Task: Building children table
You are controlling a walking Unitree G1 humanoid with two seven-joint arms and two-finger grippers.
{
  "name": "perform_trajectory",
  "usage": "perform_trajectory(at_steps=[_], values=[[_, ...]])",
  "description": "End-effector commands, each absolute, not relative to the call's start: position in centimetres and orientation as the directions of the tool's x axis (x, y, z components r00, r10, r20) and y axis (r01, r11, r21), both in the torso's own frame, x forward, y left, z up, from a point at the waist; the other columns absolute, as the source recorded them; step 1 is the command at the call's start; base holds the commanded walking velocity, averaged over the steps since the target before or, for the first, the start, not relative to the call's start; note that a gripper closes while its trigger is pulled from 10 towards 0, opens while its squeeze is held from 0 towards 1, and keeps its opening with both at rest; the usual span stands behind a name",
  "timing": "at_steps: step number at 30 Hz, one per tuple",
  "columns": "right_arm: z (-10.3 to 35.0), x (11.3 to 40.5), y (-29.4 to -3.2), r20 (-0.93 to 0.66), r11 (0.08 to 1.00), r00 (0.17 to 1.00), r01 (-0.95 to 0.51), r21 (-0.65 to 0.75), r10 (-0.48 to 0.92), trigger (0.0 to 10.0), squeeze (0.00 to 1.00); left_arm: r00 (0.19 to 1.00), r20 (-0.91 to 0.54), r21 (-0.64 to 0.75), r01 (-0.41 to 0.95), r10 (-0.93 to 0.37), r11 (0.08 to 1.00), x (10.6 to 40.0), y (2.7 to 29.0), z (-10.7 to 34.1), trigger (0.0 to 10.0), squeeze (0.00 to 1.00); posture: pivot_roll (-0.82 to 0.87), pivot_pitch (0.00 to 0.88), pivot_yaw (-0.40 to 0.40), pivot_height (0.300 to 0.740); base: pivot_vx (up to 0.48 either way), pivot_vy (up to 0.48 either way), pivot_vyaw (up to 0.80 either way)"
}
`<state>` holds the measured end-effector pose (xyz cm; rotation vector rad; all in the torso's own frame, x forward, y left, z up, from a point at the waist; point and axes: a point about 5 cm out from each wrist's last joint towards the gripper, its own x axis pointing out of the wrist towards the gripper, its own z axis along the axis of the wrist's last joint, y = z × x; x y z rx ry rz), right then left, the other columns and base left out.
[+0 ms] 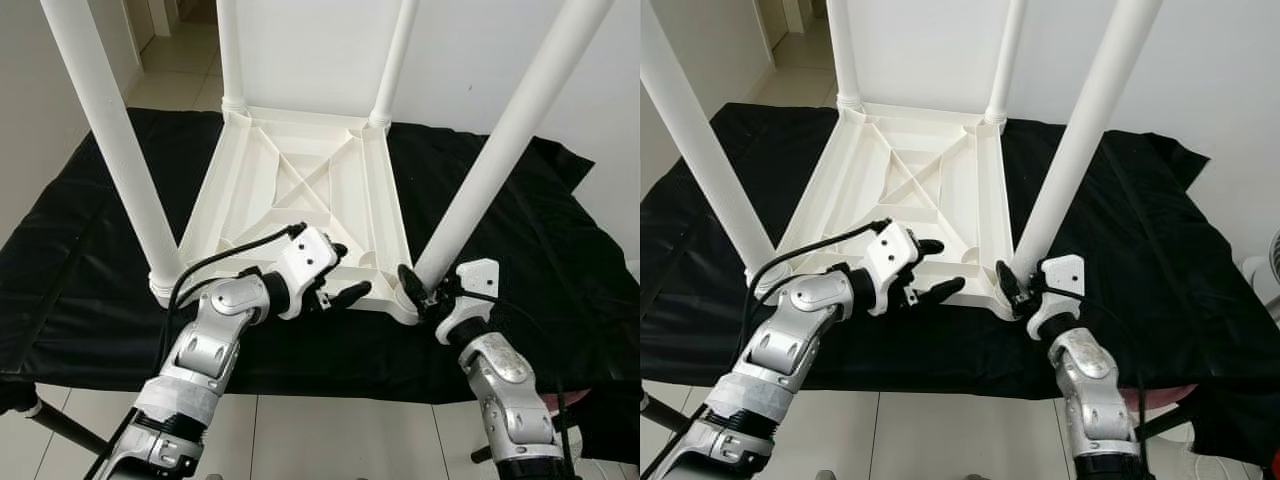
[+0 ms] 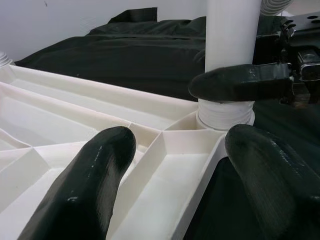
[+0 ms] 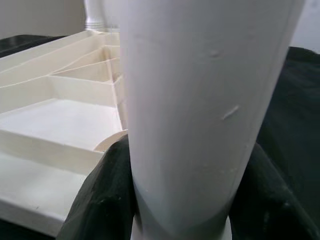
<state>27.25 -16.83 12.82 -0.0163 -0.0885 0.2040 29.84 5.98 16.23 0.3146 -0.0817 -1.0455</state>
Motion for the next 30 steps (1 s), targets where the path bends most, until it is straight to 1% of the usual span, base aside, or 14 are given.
perform_trajectory(at_steps=[1, 5, 9, 13, 14, 15, 16, 17, 18, 19, 22, 23, 26, 30], values=[[11.9, 27.1, -17.3, 0.032, 0.993, 0.993, -0.115, -0.037, 0.117, 0.0, 0.0, 0.582, -0.052, 0.307, 0.783, -0.811, 0.542, 30.4, 6.2, 16.4, 10.0, 0.0, -0.08, 0.004, -0.047, 0.74, 0.0, 0.0, 0.0], [12.0, 27.1, -16.3, 0.038, 0.999, 0.998, -0.043, -0.025, 0.044, 0.0, 0.0, 0.584, -0.053, 0.318, 0.779, -0.81, 0.541, 30.5, 6.5, 16.6, 10.0, 0.0, -0.07, 0.007, -0.054, 0.74, 0.0, 0.0, 0.0], [12.2, 27.7, -15.2, 0.028, 0.995, 0.994, 0.101, 0.02, -0.101, 0.0, 0.0, 0.606, -0.045, 0.322, 0.761, -0.794, 0.563, 30.6, 7.0, 16.8, 10.0, 0.0, -0.05, 0.007, -0.072, 0.74, 0.0, 0.0, 0.0], [12.8, 28.0, -14.8, 0.039, 0.992, 0.991, 0.124, 0.035, -0.126, 0.0, 0.0, 0.615, -0.04, 0.318, 0.755, -0.787, 0.574, 30.7, 7.1, 16.7, 10.0, 0.0, -0.05, 0.003, -0.077, 0.74, 0.0, 0.0, 0.0], [13.0, 28.0, -14.7, 0.049, 0.994, 0.993, 0.109, 0.03, -0.11, 4.7, 0.0, 0.614, -0.04, 0.318, 0.755, -0.788, 0.573, 30.6, 7.1, 16.7, 10.0, 0.0, -0.05, 0.0, -0.08, 0.74, 0.0, 0.0, 0.0], [13.0, 28.0, -14.7, 0.049, 0.994, 0.993, 0.109, 0.03, -0.11, 4.7, 0.0, 0.614, -0.04, 0.318, 0.755, -0.788, 0.573, 30.6, 7.1, 16.7, 10.0, 0.0, -0.05, 0.0, -0.08, 0.74, 0.0, 0.0, 0.0], [13.1, 28.1, -14.6, 0.058, 0.998, 0.996, 0.063, 0.031, -0.065, 10.0, 0.0, 0.614, -0.04, 0.318, 0.756, -0.788, 0.572, 30.6, 7.1, 16.6, 10.0, 0.0, -0.05, 0.0, -0.08, 0.74, 0.0, 0.0, 0.0], [13.2, 28.2, -14.5, 0.064, 0.999, 0.997, 0.035, 0.031, -0.037, 10.0, 0.0, 0.613, -0.04, 0.32, 0.756, -0.789, 0.571, 30.6, 7.1, 16.6, 10.0, 0.0, -0.05, 0.0, -0.081, 0.74, 0.0, 0.0, 0.0], [13.3, 28.3, -14.5, 0.068, 1.0, 0.998, -0.009, 0.026, 0.007, 10.0, 0.16, 0.612, -0.04, 0.321, 0.756, -0.79, 0.57, 30.6, 7.0, 16.6, 10.0, 0.0, -0.05, 0.0, -0.081, 0.74, 0.0, 0.0, 0.0], [13.4, 28.4, -14.5, 0.08, 0.999, 0.996, -0.046, 0.023, 0.044, 10.0, 1.0, 0.611, -0.039, 0.323, 0.756, -0.79, 0.569, 30.6, 7.0, 16.7, 10.0, 0.0, -0.05, 0.0, -0.082, 0.74, 0.0, 0.0, 0.0], [13.6, 28.5, -14.5, 0.092, 0.993, 0.989, -0.116, 0.013, 0.114, 10.0, 1.0, 0.609, -0.037, 0.326, 0.757, -0.792, 0.567, 30.6, 6.9, 16.7, 10.0, 0.0, -0.05, 0.0, -0.08, 0.74, 0.0, 0.0, 0.0], [13.9, 28.6, -14.6, 0.101, 0.985, 0.98, -0.171, -0.01, 0.171, 10.0, 1.0, 0.606, -0.036, 0.328, 0.758, -0.794, 0.564, 30.6, 6.9, 16.8, 10.0, 0.0, -0.04, 0.0, -0.081, 0.74, 0.0, 0.0, 0.0], [14.0, 28.7, -14.7, 0.107, 0.982, 0.977, -0.186, -0.019, 0.187, 10.0, 1.0, 0.605, -0.035, 0.328, 0.759, -0.795, 0.563, 30.5, 6.8, 16.8, 10.0, 0.0, -0.04, 0.0, -0.081, 0.74, 0.0, 0.0, 0.0], [14.0, 29.0, -16.3, 0.05, 0.92, 0.921, -0.382, -0.09, 0.387, 10.0, 0.98, 0.595, -0.048, 0.332, 0.767, -0.802, 0.549, 30.2, 6.8, 16.4, 10.0, 0.0, -0.03, 0.0, -0.079, 0.74, 0.0, 0.0, 0.0]])
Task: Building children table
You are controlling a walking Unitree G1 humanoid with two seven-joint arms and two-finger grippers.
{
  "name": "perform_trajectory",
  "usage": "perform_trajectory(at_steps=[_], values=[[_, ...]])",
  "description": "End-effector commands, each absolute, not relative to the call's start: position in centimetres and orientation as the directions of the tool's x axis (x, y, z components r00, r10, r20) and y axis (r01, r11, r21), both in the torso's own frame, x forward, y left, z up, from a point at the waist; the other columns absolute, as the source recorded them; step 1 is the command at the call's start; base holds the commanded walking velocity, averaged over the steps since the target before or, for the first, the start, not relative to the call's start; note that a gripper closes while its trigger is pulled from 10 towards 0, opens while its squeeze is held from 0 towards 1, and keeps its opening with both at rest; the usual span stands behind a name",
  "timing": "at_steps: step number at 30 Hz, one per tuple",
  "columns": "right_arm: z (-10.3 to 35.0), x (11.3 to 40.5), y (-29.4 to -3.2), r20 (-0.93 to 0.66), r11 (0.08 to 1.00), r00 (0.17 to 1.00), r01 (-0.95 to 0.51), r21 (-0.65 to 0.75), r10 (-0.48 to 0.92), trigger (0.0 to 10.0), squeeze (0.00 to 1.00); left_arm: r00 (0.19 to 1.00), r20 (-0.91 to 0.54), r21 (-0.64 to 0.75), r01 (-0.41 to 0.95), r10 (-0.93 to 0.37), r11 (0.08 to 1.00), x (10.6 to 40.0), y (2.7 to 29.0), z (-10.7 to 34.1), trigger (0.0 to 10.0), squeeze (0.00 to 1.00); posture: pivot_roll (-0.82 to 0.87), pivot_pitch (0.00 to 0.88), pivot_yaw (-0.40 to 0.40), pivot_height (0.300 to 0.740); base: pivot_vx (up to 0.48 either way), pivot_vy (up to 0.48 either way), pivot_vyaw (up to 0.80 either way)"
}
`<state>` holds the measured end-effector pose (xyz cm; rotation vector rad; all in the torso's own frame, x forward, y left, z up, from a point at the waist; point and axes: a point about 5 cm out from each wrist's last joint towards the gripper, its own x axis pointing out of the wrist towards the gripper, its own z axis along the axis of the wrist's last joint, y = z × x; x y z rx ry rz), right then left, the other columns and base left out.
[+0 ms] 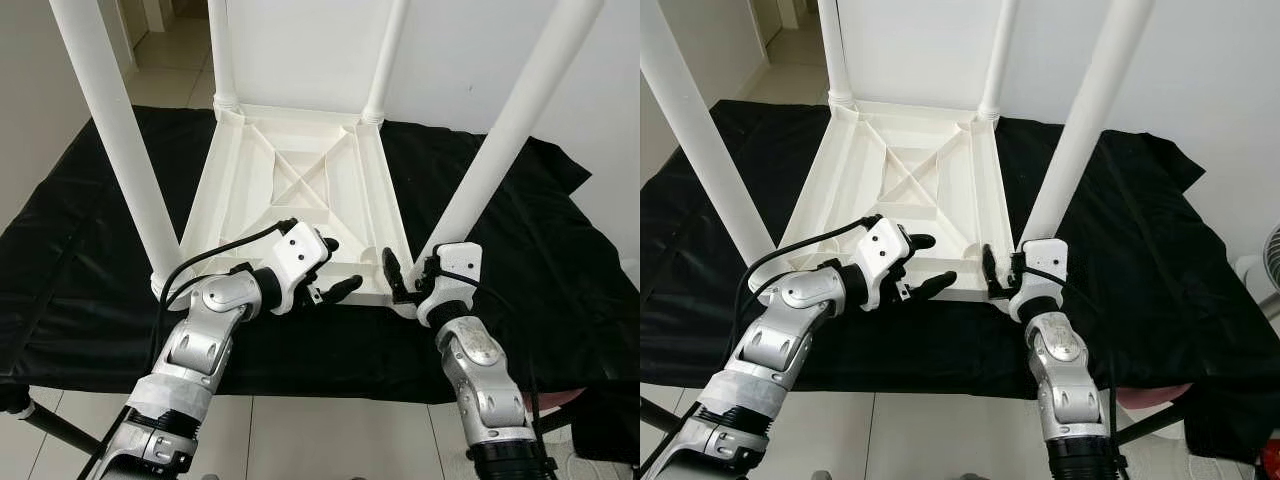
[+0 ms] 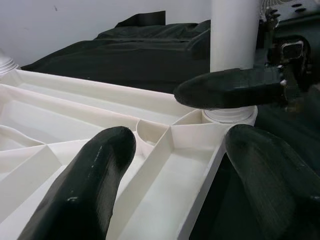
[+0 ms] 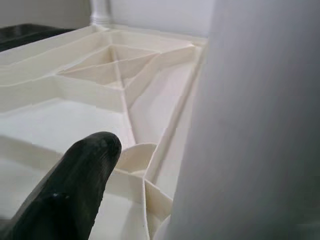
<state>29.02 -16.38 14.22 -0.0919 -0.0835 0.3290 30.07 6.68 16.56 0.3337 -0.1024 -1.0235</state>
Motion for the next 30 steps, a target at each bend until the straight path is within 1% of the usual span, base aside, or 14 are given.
perform_trajectory(at_steps=[1, 2, 3, 4, 7, 10, 14, 19, 20, 22, 23, 30], values=[[14.0, 29.0, -16.3, 0.05, 0.92, 0.921, -0.382, -0.09, 0.387, 10.0, 0.98, 0.595, -0.048, 0.332, 0.767, -0.802, 0.549, 30.2, 6.8, 16.4, 10.0, 0.0, -0.03, 0.0, -0.079, 0.74, 0.0, 0.0, 0.0], [13.9, 29.0, -16.6, 0.026, 0.89, 0.894, -0.442, -0.109, 0.447, 10.0, 0.0, 0.593, -0.051, 0.332, 0.769, -0.804, 0.546, 30.1, 6.9, 16.2, 10.0, 0.0, -0.03, 0.0, -0.076, 0.74, 0.0, 0.0, 0.0], [13.8, 29.1, -16.8, 0.011, 0.87, 0.876, -0.478, -0.118, 0.483, 10.0, 0.0, 0.592, -0.052, 0.331, 0.77, -0.804, 0.545, 30.1, 6.9, 16.2, 10.0, 0.0, -0.04, 0.0, -0.075, 0.74, 0.0, 0.0, 0.0], [13.8, 29.1, -16.8, 0.011, 0.87, 0.876, -0.478, -0.118, 0.483, 10.0, 0.0, 0.592, -0.052, 0.331, 0.77, -0.804, 0.545, 30.1, 6.9, 16.2, 10.0, 0.0, -0.04, 0.0, -0.075, 0.74, 0.0, 0.0, 0.0], [13.8, 29.5, -17.7, -0.013, 0.812, 0.819, -0.57, -0.127, 0.574, 10.0, 0.0, 0.584, -0.06, 0.328, 0.777, -0.809, 0.537, 29.8, 7.0, 15.9, 10.0, 0.0, -0.04, 0.0, -0.07, 0.74, 0.0, 0.0, 0.0], [13.8, 29.6, -18.0, -0.017, 0.798, 0.806, -0.589, -0.126, 0.592, 10.0, 0.0, 0.582, -0.061, 0.328, 0.779, -0.811, 0.535, 29.7, 7.0, 15.8, 10.0, 0.0, -0.04, 0.0, -0.07, 0.74, 0.0, 0.0, 0.0], [13.7, 30.8, -18.4, -0.07, 0.71, 0.73, -0.678, -0.189, 0.679, 10.0, 0.0, 0.549, -0.08, 0.32, 0.805, -0.832, 0.5, 29.1, 7.1, 15.3, 10.0, 0.0, -0.03, 0.0, -0.058, 0.74, 0.0, 0.0, 0.0], [13.4, 31.3, -18.5, -0.085, 0.698, 0.72, -0.69, -0.192, 0.689, 10.0, 0.0, 0.537, -0.085, 0.314, 0.814, -0.839, 0.489, 28.8, 7.1, 15.0, 10.0, 0.0, -0.03, 0.0, -0.057, 0.74, 0.0, 0.0, 0.0], [13.2, 31.4, -18.5, -0.094, 0.692, 0.714, -0.696, -0.192, 0.694, 3.5, 0.0, 0.539, -0.088, 0.312, 0.813, -0.838, 0.491, 28.7, 7.0, 14.8, 10.0, 0.0, -0.03, 0.0, -0.058, 0.74, 0.0, 0.0, 0.0], [13.0, 31.5, -18.6, -0.103, 0.684, 0.708, -0.704, -0.191, 0.699, 3.5, 0.0, 0.543, -0.09, 0.309, 0.812, -0.835, 0.495, 28.6, 6.9, 14.6, 10.0, 0.0, -0.03, 0.0, -0.057, 0.74, 0.0, 0.0, 0.0], [12.9, 31.6, -18.6, -0.105, 0.687, 0.709, -0.703, -0.185, 0.698, 0.0, 0.0, 0.543, -0.091, 0.31, 0.812, -0.835, 0.494, 28.5, 6.8, 14.5, 10.0, 0.0, -0.02, 0.0, -0.058, 0.74, 0.0, 0.0, 0.0], [12.3, 31.7, -18.5, -0.092, 0.683, 0.7, -0.713, -0.158, 0.709, 0.0, 0.0, 0.543, -0.096, 0.311, 0.813, -0.834, 0.493, 28.1, 6.6, 14.2, 10.0, 0.0, -0.02, 0.0, -0.059, 0.74, 0.0, 0.0, 0.0]])
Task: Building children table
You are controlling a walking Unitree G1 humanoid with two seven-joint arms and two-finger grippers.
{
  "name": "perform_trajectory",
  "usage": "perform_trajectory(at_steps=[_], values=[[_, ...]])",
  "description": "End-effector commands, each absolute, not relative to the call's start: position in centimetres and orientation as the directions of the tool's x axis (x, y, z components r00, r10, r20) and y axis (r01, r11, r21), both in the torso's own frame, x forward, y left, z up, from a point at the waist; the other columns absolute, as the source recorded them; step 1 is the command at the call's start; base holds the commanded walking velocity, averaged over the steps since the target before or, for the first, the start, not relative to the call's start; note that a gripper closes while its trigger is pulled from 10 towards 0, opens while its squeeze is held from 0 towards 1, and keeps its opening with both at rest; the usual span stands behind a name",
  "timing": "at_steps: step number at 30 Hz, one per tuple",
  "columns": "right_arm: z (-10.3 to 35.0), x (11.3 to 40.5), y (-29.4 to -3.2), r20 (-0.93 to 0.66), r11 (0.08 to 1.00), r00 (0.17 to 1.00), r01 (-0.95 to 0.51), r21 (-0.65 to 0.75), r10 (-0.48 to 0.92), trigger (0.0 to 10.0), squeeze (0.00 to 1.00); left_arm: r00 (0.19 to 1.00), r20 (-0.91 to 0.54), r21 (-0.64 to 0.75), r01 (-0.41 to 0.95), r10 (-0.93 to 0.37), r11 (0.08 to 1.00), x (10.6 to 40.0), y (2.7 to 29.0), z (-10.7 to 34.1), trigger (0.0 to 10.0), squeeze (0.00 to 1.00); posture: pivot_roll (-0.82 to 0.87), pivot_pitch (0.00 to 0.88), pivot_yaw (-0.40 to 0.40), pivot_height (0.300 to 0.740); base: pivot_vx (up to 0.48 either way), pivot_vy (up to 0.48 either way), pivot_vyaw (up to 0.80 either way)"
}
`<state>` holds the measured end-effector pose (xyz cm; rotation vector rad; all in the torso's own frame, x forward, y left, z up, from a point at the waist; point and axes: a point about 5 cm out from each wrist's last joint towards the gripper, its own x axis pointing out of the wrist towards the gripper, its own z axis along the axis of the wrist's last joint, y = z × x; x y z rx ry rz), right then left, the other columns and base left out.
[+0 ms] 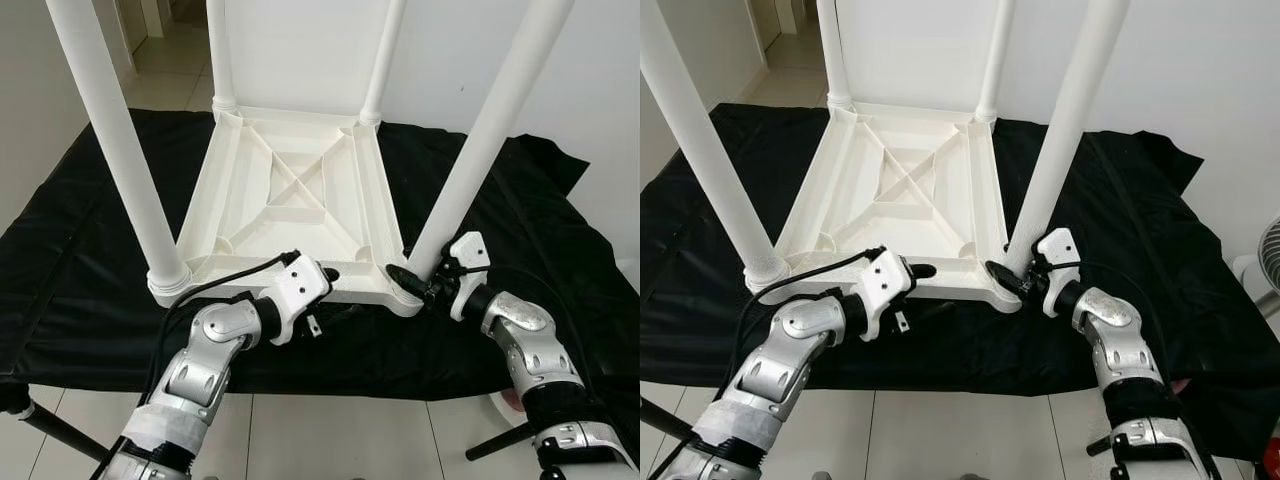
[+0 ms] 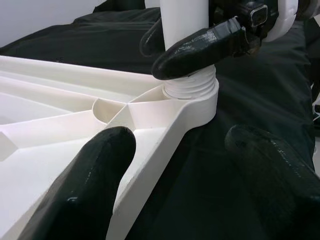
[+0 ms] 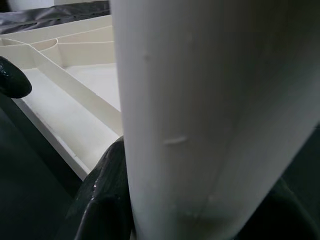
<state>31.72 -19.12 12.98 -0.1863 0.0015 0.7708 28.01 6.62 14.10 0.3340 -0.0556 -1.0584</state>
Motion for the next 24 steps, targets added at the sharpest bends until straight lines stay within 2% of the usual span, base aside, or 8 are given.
perform_trajectory(at_steps=[1, 5, 6, 14, 18, 21, 23, 24], values=[[12.3, 31.7, -18.5, -0.09, 0.684, 0.7, -0.712, -0.159, 0.708, 0.0, 0.0, 0.542, -0.097, 0.309, 0.814, -0.835, 0.492, 28.1, 6.6, 14.2, 10.0, 0.0, -0.02, 0.0, -0.059, 0.74, 0.0, 0.0, 0.0], [12.2, 31.6, -18.5, -0.088, 0.684, 0.701, -0.711, -0.165, 0.707, 0.0, 0.0, 0.542, -0.096, 0.305, 0.814, -0.835, 0.493, 28.1, 6.6, 14.2, 10.0, 0.0, -0.02, 0.0, -0.059, 0.74, 0.0, 0.0, 0.0], [12.2, 31.6, -18.5, -0.081, 0.72, 0.736, -0.675, -0.16, 0.672, 10.0, 0.0, 0.545, -0.094, 0.302, 0.813, -0.833, 0.497, 28.1, 6.6, 14.2, 10.0, 0.0, -0.03, 0.0, -0.058, 0.74, 0.0, 0.0, 0.0], [12.1, 31.1, -17.8, -0.021, 0.867, 0.876, -0.48, -0.134, 0.482, 10.0, 0.0, 0.553, -0.092, 0.295, 0.809, -0.828, 0.508, 28.0, 6.6, 14.2, 10.0, 0.0, -0.03, 0.009, -0.063, 0.74, 0.0, 0.0, 0.0], [12.4, 30.8, -17.3, 0.015, 0.897, 0.903, -0.425, -0.12, 0.43, 10.0, 0.0, 0.559, -0.091, 0.291, 0.806, -0.824, 0.514, 28.0, 6.7, 14.2, 10.0, 0.0, -0.03, 0.012, -0.066, 0.74, 0.0, 0.0, 0.0], [12.5, 30.6, -17.1, 0.04, 0.938, 0.94, -0.334, -0.095, 0.339, 10.0, 0.0, 0.563, -0.091, 0.294, 0.803, -0.821, 0.518, 28.0, 6.8, 14.2, 10.0, 0.0, -0.03, 0.011, -0.07, 0.74, 0.0, 0.0, 0.0], [12.5, 30.5, -16.9, 0.051, 0.974, 0.974, -0.217, -0.067, 0.221, 10.0, 0.0, 0.565, -0.093, 0.296, 0.802, -0.82, 0.519, 28.0, 6.9, 14.2, 10.0, 0.0, -0.03, 0.008, -0.074, 0.74, 0.0, 0.0, 0.0], [12.5, 30.5, -16.9, 0.051, 0.974, 0.974, -0.217, -0.067, 0.221, 10.0, 0.0, 0.565, -0.093, 0.296, 0.802, -0.82, 0.519, 28.0, 6.9, 14.2, 10.0, 0.0, -0.03, 0.008, -0.074, 0.74, 0.0, 0.0, 0.0]])
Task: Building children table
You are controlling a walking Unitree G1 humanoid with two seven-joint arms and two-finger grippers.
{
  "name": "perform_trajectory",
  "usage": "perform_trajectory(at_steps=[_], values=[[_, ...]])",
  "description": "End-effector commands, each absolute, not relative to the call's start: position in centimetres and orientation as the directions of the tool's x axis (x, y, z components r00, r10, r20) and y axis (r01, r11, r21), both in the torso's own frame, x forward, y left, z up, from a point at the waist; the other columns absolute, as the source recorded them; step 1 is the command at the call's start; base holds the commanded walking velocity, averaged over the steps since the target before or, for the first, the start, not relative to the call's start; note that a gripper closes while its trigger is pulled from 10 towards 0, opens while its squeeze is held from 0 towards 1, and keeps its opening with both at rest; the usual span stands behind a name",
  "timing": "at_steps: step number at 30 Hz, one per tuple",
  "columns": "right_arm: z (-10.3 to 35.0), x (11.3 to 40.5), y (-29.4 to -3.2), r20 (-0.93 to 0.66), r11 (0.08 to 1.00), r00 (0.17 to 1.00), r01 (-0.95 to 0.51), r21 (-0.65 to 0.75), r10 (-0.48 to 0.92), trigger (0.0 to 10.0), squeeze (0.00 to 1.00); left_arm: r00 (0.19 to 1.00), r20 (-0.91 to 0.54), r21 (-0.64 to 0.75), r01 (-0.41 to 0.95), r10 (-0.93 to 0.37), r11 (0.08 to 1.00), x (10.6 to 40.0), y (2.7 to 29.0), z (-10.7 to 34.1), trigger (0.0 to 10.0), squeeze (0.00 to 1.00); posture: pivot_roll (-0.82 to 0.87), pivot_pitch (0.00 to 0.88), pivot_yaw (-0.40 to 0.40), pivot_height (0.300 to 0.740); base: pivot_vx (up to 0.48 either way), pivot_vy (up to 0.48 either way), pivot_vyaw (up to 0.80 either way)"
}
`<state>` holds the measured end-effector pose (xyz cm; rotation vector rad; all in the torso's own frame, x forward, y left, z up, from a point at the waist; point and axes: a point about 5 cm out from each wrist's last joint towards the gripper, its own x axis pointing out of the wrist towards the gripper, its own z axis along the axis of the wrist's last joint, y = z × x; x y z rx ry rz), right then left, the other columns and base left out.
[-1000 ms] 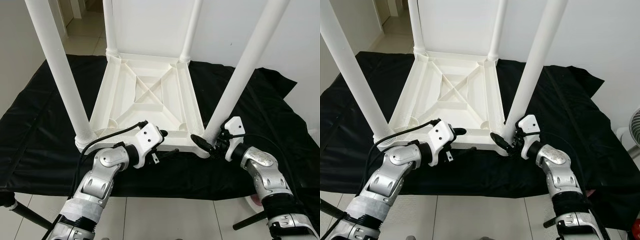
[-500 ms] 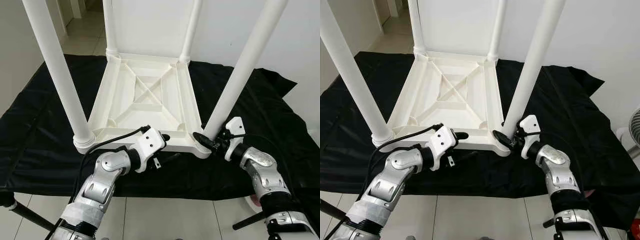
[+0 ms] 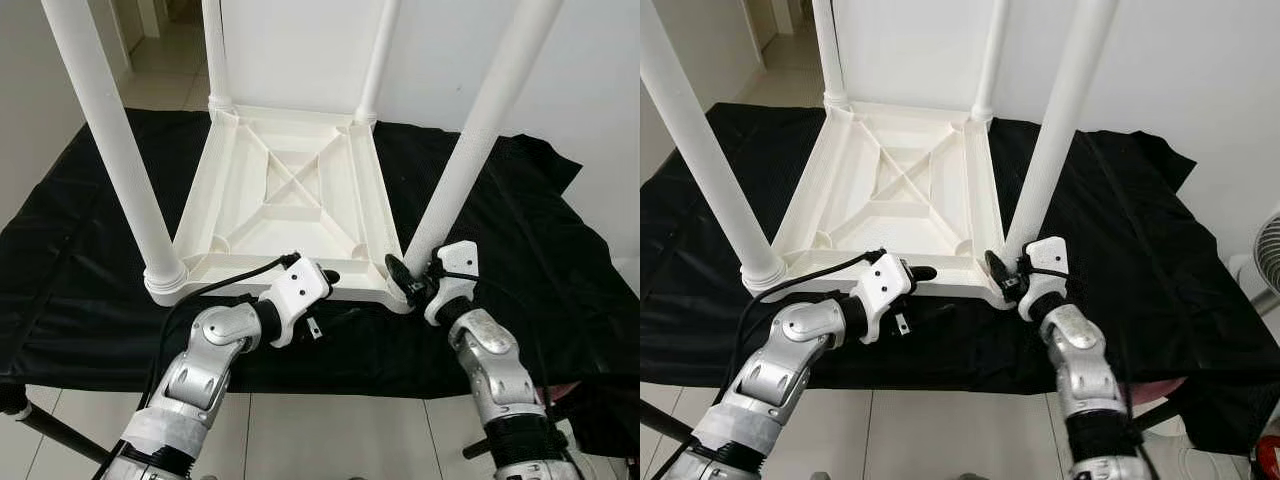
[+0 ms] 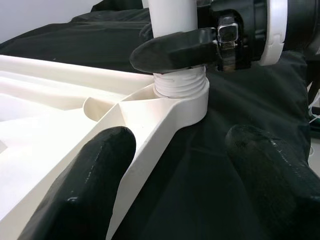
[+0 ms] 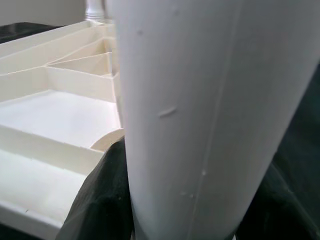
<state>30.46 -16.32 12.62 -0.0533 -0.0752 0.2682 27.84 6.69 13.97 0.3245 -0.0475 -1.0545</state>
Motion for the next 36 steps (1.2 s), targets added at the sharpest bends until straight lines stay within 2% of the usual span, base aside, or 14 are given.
perform_trajectory(at_steps=[1, 2, 5, 8, 11, 14, 20, 21, 28, 32, 33, 34, 36], values=[[12.5, 30.4, -16.7, 0.052, 0.986, 0.987, -0.152, -0.064, 0.155, 10.0, 0.0, 0.567, -0.092, 0.296, 0.801, -0.819, 0.521, 28.0, 6.9, 14.3, 10.0, 0.0, -0.02, 0.004, -0.077, 0.74, 0.0, 0.0, 0.0], [12.5, 30.1, -16.2, 0.056, 0.998, 0.998, -0.036, -0.051, 0.039, 10.0, 0.0, 0.569, -0.09, 0.297, 0.799, -0.817, 0.523, 28.1, 7.0, 14.3, 10.0, 0.0, -0.02, 0.003, -0.081, 0.74, 0.0, 0.0, 0.0], [12.5, 30.0, -16.0, 0.057, 0.999, 0.998, -0.007, -0.051, 0.01, 10.0, 0.0, 0.569, -0.09, 0.297, 0.798, -0.817, 0.524, 28.1, 7.0, 14.3, 10.0, 0.0, -0.02, 0.003, -0.081, 0.74, 0.0, 0.0, 0.0], [12.2, 29.3, -14.9, 0.04, 0.995, 0.994, 0.104, -0.011, -0.103, 10.0, 0.0, 0.574, -0.085, 0.301, 0.794, -0.814, 0.529, 28.2, 6.9, 14.4, 10.0, 0.0, -0.02, 0.0, -0.087, 0.74, 0.0, 0.0, 0.0], [12.1, 29.2, -14.7, 0.033, 0.993, 0.993, 0.114, -0.004, -0.114, 10.0, 0.0, 0.575, -0.085, 0.301, 0.793, -0.814, 0.529, 28.2, 6.9, 14.4, 10.0, 0.0, -0.02, 0.0, -0.087, 0.74, 0.0, 0.0, 0.0], [12.2, 29.0, -13.5, 0.03, 0.998, 0.998, 0.063, 0.011, -0.064, 10.0, 0.0, 0.578, -0.082, 0.303, 0.79, -0.812, 0.533, 28.4, 7.0, 14.6, 10.0, 0.0, -0.02, 0.0, -0.083, 0.74, 0.0, 0.0, 0.0], [12.4, 29.1, -13.6, 0.033, 0.998, 0.998, 0.055, 0.007, -0.056, 10.0, 0.0, 0.576, -0.083, 0.306, 0.791, -0.813, 0.529, 28.5, 7.0, 14.7, 10.0, 0.0, -0.02, 0.0, -0.081, 0.74, 0.0, 0.0, 0.0], [12.6, 29.1, -13.8, 0.047, 1.0, 0.999, 0.016, 0.02, -0.017, 10.0, 1.0, 0.577, -0.081, 0.308, 0.79, -0.813, 0.53, 28.6, 7.0, 14.8, 10.0, 0.0, -0.03, 0.0, -0.081, 0.74, 0.0, 0.0, 0.0], [13.2, 29.0, -14.5, 0.074, 0.994, 0.991, -0.11, 0.025, 0.108, 10.0, 1.0, 0.577, -0.077, 0.311, 0.789, -0.813, 0.53, 28.6, 6.9, 14.9, 10.0, 0.0, -0.03, 0.0, -0.081, 0.74, 0.0, 0.0, 0.0], [13.3, 29.2, -15.5, 0.062, 0.968, 0.966, -0.249, -0.025, 0.25, 10.0, 1.0, 0.576, -0.075, 0.31, 0.789, -0.814, 0.53, 28.6, 7.0, 15.0, 10.0, 0.0, -0.03, 0.006, -0.071, 0.74, 0.0, 0.0, 0.0], [13.3, 29.2, -15.5, 0.062, 0.968, 0.966, -0.249, -0.025, 0.25, 10.0, 1.0, 0.576, -0.075, 0.31, 0.789, -0.814, 0.53, 28.6, 7.0, 15.0, 10.0, 0.0, -0.03, 0.006, -0.071, 0.74, 0.0, 0.0, 0.0], [13.3, 29.2, -15.9, 0.053, 0.94, 0.94, -0.333, -0.069, 0.337, 10.0, 0.0, 0.575, -0.075, 0.31, 0.79, -0.815, 0.528, 28.6, 6.9, 15.1, 10.0, 0.0, -0.03, 0.007, -0.069, 0.74, 0.0, 0.0, 0.0], [13.5, 29.4, -16.9, 0.03, 0.882, 0.888, -0.451, -0.135, 0.459, 10.0, 0.0, 0.573, -0.076, 0.312, 0.791, -0.816, 0.527, 28.7, 6.9, 15.1, 10.0, 0.0, -0.03, 0.007, -0.067, 0.74, 0.0, 0.0, 0.0]])
